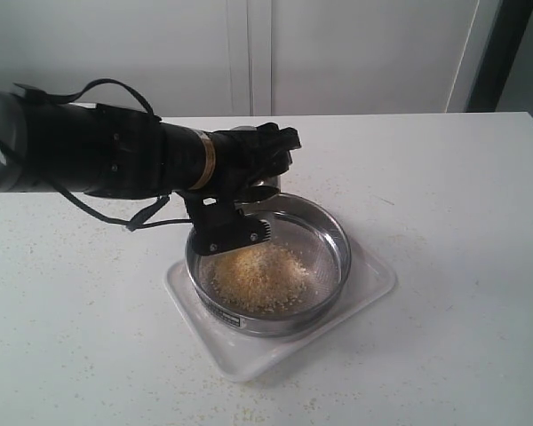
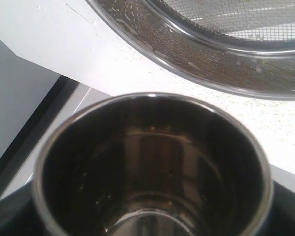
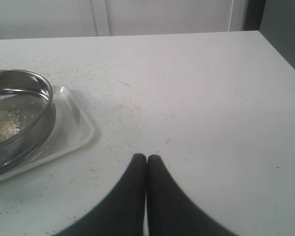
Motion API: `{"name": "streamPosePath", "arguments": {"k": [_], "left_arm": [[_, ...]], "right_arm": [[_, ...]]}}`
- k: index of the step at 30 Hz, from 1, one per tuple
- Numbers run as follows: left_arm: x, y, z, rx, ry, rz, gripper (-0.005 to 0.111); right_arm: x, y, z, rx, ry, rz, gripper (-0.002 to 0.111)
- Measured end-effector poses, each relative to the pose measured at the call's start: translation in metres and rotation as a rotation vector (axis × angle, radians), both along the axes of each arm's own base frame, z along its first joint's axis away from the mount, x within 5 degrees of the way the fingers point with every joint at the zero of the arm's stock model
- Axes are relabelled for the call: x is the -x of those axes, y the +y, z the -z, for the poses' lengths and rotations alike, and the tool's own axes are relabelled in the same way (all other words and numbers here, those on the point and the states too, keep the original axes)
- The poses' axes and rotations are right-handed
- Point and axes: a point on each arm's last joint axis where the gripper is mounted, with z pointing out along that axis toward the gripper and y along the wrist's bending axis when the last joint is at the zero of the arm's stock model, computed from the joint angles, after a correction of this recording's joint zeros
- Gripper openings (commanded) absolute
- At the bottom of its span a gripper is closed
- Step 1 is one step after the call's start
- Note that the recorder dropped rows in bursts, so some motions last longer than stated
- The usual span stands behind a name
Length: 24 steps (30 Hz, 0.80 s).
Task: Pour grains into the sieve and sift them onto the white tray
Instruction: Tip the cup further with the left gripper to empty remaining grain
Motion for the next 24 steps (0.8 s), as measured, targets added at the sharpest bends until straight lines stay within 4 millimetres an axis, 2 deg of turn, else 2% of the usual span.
{"name": "streamPosePath", "arguments": {"k": [13, 18, 24], "left_arm": [[0.0012, 0.0001, 0.0010, 0.005, 0.025, -0.041, 0.000], [0.0036, -0.0033, 0.0007, 0.055, 0.057, -0.039, 0.000], [0.0043, -0.0019, 0.0028, 0.157, 0.164, -0.142, 0.000]], "right_arm": [[0.0000, 0.0000, 0.0000, 0.000, 0.000, 0.000, 0.000], [0.0000, 0.0000, 0.0000, 0.000, 0.000, 0.000, 0.000], [0.0000, 0.0000, 0.0000, 0.000, 0.000, 0.000, 0.000]]}}
